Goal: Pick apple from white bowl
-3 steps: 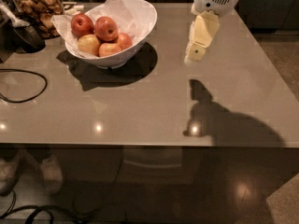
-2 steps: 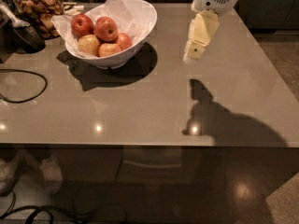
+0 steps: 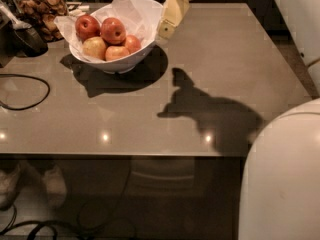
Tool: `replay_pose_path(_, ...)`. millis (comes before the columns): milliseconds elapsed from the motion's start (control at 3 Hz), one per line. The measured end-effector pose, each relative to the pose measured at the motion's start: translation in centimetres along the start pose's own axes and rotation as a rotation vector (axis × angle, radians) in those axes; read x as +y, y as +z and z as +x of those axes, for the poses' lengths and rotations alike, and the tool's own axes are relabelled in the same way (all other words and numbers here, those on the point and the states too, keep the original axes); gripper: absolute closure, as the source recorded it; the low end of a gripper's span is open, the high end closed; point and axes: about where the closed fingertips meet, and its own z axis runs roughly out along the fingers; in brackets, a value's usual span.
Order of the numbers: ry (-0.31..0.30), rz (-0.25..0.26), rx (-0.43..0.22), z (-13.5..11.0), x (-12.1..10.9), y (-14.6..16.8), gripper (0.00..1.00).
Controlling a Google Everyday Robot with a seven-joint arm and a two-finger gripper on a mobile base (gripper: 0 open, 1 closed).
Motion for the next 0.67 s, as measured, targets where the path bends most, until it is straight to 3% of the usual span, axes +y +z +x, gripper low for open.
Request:
replay_pose_path(333,-0.001,0.001,-0.002,-0.1,-0.1,0.1,0.00)
replay_pose_path(667,0.022,0.029,-0.057,-1.4,-1.0,1.3,0.00)
